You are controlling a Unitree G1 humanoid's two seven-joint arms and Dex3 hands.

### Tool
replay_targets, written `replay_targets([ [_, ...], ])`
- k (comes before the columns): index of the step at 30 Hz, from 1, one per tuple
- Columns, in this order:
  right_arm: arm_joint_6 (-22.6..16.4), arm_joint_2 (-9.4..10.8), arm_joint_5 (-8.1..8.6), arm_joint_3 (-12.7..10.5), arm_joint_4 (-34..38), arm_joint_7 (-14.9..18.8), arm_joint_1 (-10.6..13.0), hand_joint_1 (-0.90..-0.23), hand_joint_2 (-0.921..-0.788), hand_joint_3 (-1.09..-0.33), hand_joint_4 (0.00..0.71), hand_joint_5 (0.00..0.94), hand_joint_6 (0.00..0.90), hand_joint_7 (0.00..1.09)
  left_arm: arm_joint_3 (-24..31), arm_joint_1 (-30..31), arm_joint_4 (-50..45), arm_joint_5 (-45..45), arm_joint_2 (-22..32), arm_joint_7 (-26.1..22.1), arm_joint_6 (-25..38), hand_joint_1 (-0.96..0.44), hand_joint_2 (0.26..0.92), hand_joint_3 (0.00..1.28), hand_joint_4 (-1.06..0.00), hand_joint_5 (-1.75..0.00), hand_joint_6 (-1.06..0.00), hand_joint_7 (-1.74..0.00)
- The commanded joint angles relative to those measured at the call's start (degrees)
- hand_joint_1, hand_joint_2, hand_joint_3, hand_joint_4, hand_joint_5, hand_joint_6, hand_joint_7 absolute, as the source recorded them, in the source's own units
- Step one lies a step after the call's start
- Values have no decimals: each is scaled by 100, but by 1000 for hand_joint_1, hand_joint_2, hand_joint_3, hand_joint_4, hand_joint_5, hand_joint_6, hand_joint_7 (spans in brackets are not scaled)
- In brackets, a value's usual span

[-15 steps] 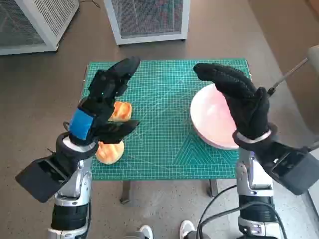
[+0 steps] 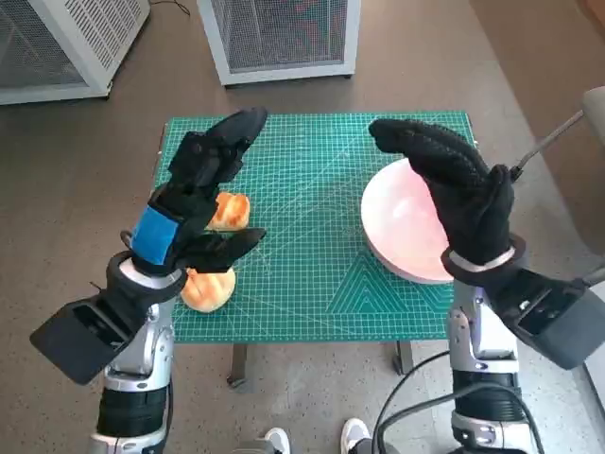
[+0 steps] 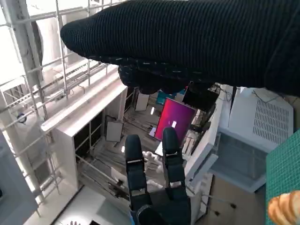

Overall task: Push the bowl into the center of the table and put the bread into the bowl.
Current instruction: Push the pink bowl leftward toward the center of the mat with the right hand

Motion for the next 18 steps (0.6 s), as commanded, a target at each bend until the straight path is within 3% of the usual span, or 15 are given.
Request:
replay_targets([
  [1,25,2,-1,13,73,54,76,-500,-921,-518,270,4,-1,640,3,-33,-52,-41,41,-39,-30,-548,921,355,-152,-80,1,-560],
  [11,-89,-74,28,-80,211,108,55,-501,-921,-518,271,4,-1,641,2,-3,-70,-58,24,-42,-39,-549,921,353,-154,-83,1,-558],
  [18,-463,-311,151,-510,913,211,-123,-489,-921,-502,280,8,-1,648,2,11,-68,-97,-3,-47,-23,-545,921,353,-155,-84,1,-556],
])
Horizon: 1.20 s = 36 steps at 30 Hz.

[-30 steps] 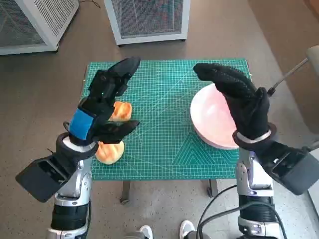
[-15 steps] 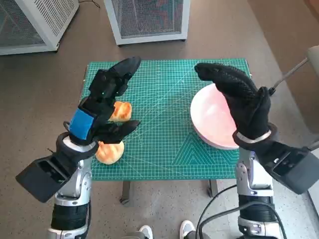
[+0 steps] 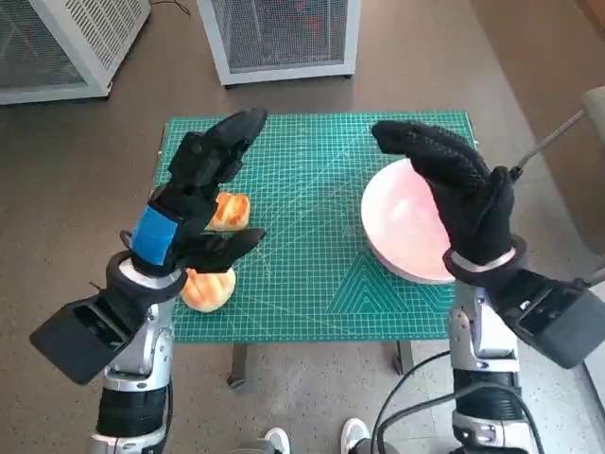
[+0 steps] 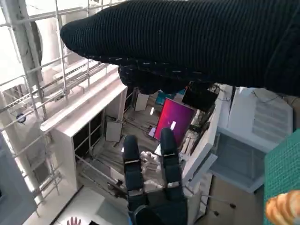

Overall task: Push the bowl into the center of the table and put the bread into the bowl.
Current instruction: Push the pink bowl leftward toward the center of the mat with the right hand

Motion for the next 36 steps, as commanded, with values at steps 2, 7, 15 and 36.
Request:
replay_targets([
  [2,-407,-229,57,-431,800,-13,-158,-486,-921,-506,281,8,0,647,3,20,-70,-103,-6,-33,-23,-543,921,353,-155,-84,1,-555],
  [7,-845,-371,-77,-805,1773,-303,-475,-482,-921,-528,282,7,0,640,9,37,-68,-118,-21,-31,-23,-542,921,352,-156,-86,1,-554],
  [15,-1288,-747,-318,-1219,3514,-939,-1010,-500,-921,-608,285,7,6,627,30,52,-13,-174,-35,-38,-25,-538,921,351,-158,-87,1,-560],
  [36,315,-1106,-360,-1644,5542,-1946,-1397,-431,-921,-722,268,1,36,521,41,110,-34,-147,-65,2,-43,-538,921,348,-162,-84,1,-566],
])
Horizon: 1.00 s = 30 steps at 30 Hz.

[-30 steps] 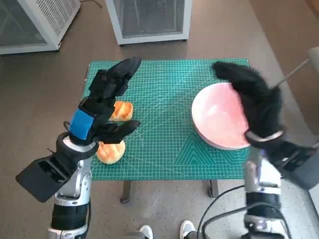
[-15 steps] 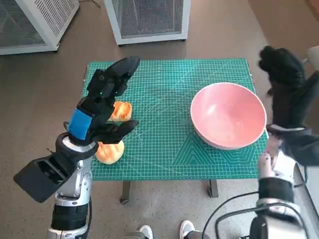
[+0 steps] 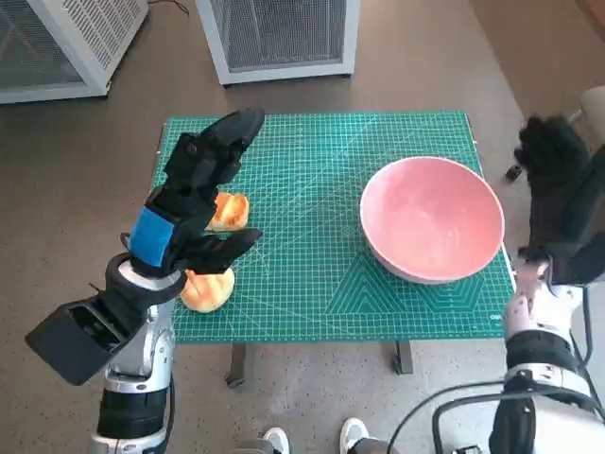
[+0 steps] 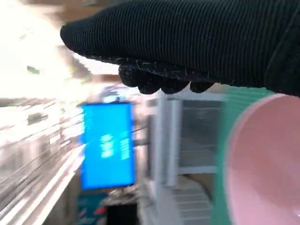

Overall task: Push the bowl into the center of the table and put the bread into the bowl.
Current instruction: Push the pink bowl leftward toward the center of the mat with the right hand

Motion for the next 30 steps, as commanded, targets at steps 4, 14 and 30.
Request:
replay_targets([
  [4,593,70,-44,-135,309,-239,137,-417,-921,-721,266,1,48,512,39,70,-24,-38,20,-3,-42,-539,921,347,-163,-84,1,-567],
  [14,916,236,-189,-141,424,-347,279,-408,-921,-719,246,0,85,453,124,118,-50,-83,92,-35,-25,-547,921,344,-165,-81,1,-561],
  [30,1245,844,-136,-206,454,-341,44,-442,-921,-690,278,10,132,379,190,155,-124,17,236,2,-35,-564,921,337,-189,-80,1,-558],
])
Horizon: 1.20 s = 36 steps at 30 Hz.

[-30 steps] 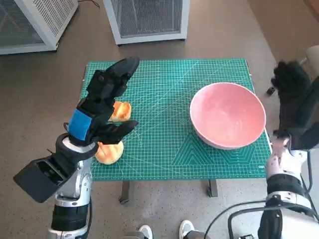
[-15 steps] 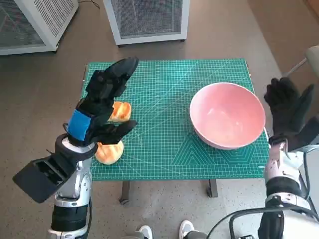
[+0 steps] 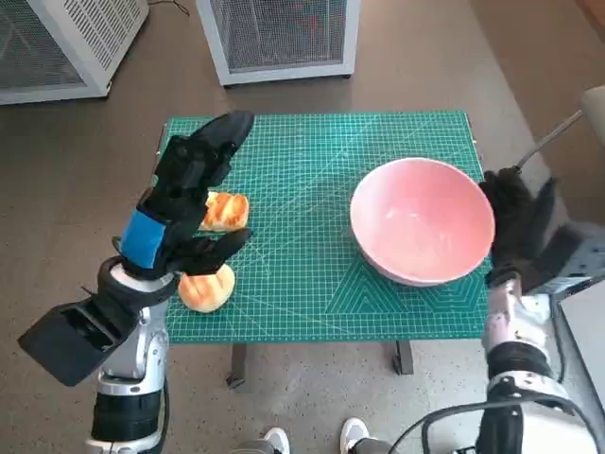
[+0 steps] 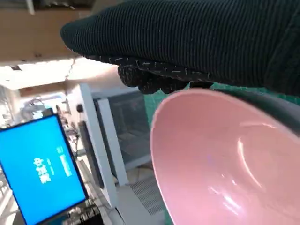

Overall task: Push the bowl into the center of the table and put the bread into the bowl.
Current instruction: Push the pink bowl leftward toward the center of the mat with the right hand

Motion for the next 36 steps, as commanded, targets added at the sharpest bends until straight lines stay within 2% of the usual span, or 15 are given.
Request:
replay_targets([
  [1,193,325,9,-60,95,-29,-114,-445,-921,-688,278,9,134,379,70,55,-114,33,95,19,-50,-564,921,337,-189,-80,1,-558],
  [7,260,572,67,-159,104,38,-267,-460,-921,-676,274,5,123,367,142,112,-95,12,165,2,-129,-560,921,335,-191,-75,0,-555],
  [15,347,877,181,-350,124,155,-504,-450,-921,-691,286,9,136,377,211,220,-131,4,189,-8,-233,-549,921,331,-205,-70,-12,-554],
  [18,383,984,248,-431,129,207,-578,-454,-921,-687,280,4,114,451,224,282,-165,15,199,2,-266,-547,921,328,-219,-53,-31,-522],
  [22,426,1119,286,-474,141,226,-676,-451,-921,-676,263,1,97,499,245,356,-222,31,221,19,-288,-547,921,327,-225,-47,-40,-509],
  [31,562,1339,175,-436,175,84,-858,-448,-921,-634,248,3,63,492,325,515,-364,-30,252,51,-219,-549,921,320,-240,-26,-72,-448],
  [36,612,1396,107,-378,183,43,-923,-442,-921,-632,250,3,88,447,343,574,-427,-12,241,95,-171,-550,921,319,-243,-22,-80,-432],
])
